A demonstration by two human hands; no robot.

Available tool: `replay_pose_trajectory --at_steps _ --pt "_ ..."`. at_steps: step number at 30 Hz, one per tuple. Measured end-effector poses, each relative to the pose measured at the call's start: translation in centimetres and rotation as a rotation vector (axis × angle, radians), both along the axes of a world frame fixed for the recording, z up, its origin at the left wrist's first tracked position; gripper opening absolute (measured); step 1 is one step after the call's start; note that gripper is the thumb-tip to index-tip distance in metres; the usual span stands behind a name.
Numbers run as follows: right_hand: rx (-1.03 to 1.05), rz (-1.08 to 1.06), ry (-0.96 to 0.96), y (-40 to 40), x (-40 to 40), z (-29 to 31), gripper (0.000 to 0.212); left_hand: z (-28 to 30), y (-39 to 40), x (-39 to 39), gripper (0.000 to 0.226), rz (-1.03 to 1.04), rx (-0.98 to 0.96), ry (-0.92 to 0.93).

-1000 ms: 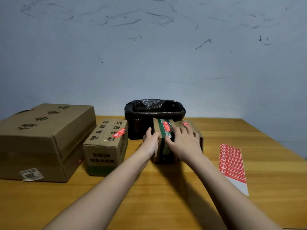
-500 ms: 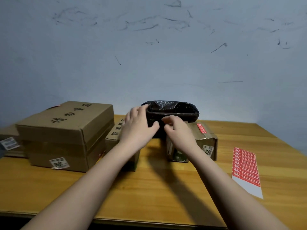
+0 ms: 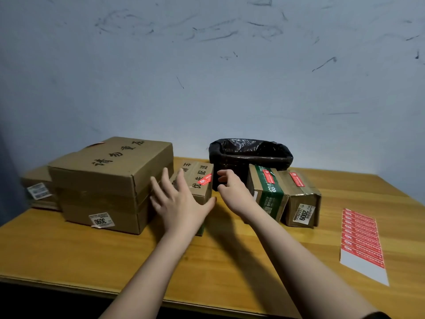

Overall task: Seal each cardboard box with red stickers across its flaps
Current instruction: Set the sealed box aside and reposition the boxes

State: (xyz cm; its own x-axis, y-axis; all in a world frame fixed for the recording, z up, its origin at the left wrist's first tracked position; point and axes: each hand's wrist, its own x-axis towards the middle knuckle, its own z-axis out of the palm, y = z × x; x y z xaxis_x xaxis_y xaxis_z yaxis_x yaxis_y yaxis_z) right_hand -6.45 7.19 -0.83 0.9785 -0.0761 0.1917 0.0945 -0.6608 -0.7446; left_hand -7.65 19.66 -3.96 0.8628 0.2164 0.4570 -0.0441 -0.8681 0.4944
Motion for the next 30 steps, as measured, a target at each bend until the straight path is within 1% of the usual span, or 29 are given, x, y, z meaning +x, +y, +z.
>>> replay_pose_trajectory --at_steps 6,10,13,16,19,23,28,30 --pt "0.02 -0.007 -0.01 -0.5 0.2 -0.4 0.045 -1.0 -0.1 0.5 0.101 0.023 -0.253 -0.062" --pt "0.024 -0.004 -0.033 -0.8 0.2 -0.6 0.044 -1.6 0.4 0.6 0.094 0.016 -0.316 -0.186" --pt "0.008 -0.003 -0.073 -1.0 0.1 -0.7 0.042 -1.5 1.2 0.4 0.088 -0.035 -0.392 -0.241" --pt "-0.058 -0.007 -0.182 -1.2 -0.2 -0.9 0.04 -1.0 2.1 -0.3 0.083 -0.136 -0.492 -0.287" --pt "-0.15 -0.027 -0.369 -1.0 -0.8 -0.7 0.041 -0.1 2.8 -1.3 0.078 -0.224 -0.572 -0.334" --pt "-0.258 -0.068 -0.535 -1.0 -2.1 -0.2 0.043 1.3 4.0 -2.4 0.084 -0.332 -0.688 -0.333" --pt "-0.228 -0.053 -0.653 -1.8 -3.8 0.3 0.045 1.6 5.3 -2.3 0.075 -0.456 -0.764 -0.277" --pt "-0.228 -0.049 -0.696 -2.3 -4.7 0.4 0.044 1.8 5.3 -2.4 0.079 -0.539 -0.822 -0.247"
